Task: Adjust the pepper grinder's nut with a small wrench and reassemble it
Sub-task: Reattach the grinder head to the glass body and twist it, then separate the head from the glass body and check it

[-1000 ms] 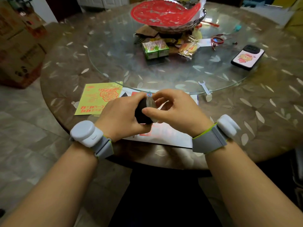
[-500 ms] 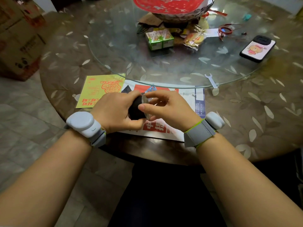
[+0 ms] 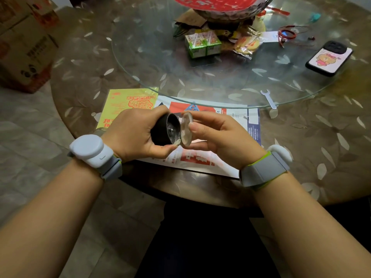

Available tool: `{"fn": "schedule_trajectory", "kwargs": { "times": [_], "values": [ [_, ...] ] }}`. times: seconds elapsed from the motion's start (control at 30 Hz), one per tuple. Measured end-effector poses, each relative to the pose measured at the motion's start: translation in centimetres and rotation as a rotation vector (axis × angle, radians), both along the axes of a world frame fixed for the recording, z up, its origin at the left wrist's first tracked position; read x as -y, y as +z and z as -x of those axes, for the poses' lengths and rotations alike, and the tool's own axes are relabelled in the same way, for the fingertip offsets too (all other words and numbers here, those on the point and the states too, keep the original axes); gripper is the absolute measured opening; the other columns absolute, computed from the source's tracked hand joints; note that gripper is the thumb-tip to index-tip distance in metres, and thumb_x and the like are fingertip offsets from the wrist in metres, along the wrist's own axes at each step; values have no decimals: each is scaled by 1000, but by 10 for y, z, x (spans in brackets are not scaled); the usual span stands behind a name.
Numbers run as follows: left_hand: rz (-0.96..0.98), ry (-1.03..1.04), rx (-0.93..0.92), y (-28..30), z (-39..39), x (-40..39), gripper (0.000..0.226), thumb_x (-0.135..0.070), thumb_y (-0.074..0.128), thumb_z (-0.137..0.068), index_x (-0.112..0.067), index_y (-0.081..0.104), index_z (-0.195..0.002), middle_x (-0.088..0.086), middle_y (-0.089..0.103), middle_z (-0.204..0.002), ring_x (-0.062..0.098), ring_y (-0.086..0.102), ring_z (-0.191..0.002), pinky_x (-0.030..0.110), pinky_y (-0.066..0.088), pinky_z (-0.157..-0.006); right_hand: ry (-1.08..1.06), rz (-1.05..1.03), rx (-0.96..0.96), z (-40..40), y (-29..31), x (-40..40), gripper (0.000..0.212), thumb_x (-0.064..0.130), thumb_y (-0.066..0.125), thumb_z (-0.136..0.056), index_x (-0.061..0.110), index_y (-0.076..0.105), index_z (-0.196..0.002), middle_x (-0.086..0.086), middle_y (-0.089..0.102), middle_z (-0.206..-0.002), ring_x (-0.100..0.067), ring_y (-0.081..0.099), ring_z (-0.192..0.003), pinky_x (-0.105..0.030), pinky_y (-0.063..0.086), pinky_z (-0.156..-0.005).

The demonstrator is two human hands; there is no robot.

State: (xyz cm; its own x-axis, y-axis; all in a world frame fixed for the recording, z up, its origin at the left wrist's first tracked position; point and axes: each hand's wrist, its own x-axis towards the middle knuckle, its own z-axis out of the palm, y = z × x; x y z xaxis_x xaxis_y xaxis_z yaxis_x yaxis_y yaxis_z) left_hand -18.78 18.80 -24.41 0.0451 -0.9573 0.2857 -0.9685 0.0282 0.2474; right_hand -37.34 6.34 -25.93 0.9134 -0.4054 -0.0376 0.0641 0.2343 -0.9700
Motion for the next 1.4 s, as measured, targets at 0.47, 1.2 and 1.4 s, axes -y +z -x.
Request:
{"fn": "schedule_trajectory", "kwargs": {
  "times": [0.47, 1.2, 1.4],
  "values": [
    [-3, 29, 251, -12, 7, -5, 68, -67, 56, -62, -20, 60, -111, 4, 70, -81, 33, 67, -71, 35, 51, -52, -69, 48, -24, 14, -15, 0, 42, 16, 58, -87, 13, 55, -129, -10, 64, -123, -21, 63, -106, -52, 53, -89],
    [-321, -219, 802, 13, 18, 27, 48, -57, 72, -67, -23, 56, -97, 0, 63, -77, 24, 62, -70, 28, 29, -51, -106, 384, -156, 14, -20, 0, 48, 15, 72, -83, 27, 55, -126, 5, 63, -118, -11, 63, -104, -42, 54, -90],
    [-309, -71, 707, 16, 9, 22, 50, -59, 62, -70, -23, 58, -104, -1, 63, -78, 27, 62, -71, 28, 38, -51, -93, 521, -173, 12, -17, 1, 51, 16, 75, -80, 25, 56, -127, 16, 61, -113, -12, 61, -104, -33, 56, -80]
  ]
}}
